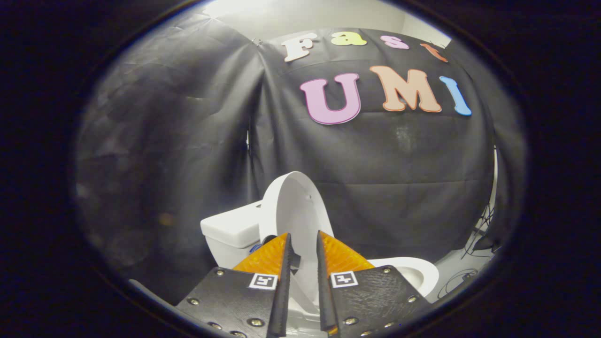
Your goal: Open the toilet lid.
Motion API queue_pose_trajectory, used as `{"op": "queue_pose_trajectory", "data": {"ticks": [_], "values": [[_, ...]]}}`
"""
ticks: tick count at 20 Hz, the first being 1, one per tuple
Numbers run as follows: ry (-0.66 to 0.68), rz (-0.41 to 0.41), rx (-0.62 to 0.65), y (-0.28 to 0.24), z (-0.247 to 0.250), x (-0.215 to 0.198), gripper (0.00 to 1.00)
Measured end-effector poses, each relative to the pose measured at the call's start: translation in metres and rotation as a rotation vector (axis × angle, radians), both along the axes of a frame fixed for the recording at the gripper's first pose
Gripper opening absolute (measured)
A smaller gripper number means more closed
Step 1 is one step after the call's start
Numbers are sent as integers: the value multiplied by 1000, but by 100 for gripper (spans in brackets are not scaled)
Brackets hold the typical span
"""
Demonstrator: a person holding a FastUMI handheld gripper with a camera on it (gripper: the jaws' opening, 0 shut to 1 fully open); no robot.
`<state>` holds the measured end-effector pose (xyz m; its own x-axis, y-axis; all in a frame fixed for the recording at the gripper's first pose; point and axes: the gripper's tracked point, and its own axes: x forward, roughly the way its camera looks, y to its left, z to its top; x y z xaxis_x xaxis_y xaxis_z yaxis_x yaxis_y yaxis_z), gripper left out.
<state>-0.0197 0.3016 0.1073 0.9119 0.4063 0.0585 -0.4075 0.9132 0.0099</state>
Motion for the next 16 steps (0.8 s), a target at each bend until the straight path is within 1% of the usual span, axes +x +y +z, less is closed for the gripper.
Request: {"op": "queue_pose_trajectory", "data": {"ticks": [4,8,14,16], "values": [[-20,-51,13,-37,16,2,27],[-36,-84,-8,-65,24,1,28],[-48,-99,-55,-100,33,-8,60],[-54,-102,-53,-110,36,-11,71]]}}
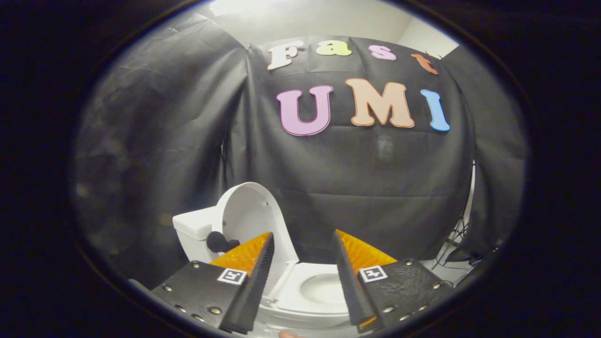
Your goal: Open the toilet lid.
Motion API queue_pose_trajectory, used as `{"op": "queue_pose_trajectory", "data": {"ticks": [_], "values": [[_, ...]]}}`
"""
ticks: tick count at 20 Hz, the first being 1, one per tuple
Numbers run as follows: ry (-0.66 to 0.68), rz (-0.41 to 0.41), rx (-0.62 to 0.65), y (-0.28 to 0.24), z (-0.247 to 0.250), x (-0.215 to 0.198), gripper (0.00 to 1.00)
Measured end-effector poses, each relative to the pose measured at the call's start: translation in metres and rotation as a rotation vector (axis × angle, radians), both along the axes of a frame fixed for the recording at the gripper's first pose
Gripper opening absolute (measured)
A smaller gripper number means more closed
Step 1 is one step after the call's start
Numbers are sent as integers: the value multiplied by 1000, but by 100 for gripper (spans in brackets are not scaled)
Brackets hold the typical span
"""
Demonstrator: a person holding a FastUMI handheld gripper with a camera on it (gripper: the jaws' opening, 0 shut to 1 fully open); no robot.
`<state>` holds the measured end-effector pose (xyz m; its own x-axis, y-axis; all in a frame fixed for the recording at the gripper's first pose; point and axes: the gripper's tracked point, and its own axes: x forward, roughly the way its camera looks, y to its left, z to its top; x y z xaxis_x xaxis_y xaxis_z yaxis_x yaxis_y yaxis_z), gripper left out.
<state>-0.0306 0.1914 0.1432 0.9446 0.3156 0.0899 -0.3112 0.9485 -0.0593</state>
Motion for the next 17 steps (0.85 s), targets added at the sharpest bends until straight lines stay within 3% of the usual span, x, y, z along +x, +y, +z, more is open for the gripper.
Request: {"op": "queue_pose_trajectory", "data": {"ticks": [1,5,8,17], "values": [[0,-8,2,-8,1,0,76],[3,-42,2,-43,5,-4,81],[3,-79,-3,-74,3,-2,98],[23,-143,14,-151,-3,-5,98]]}}
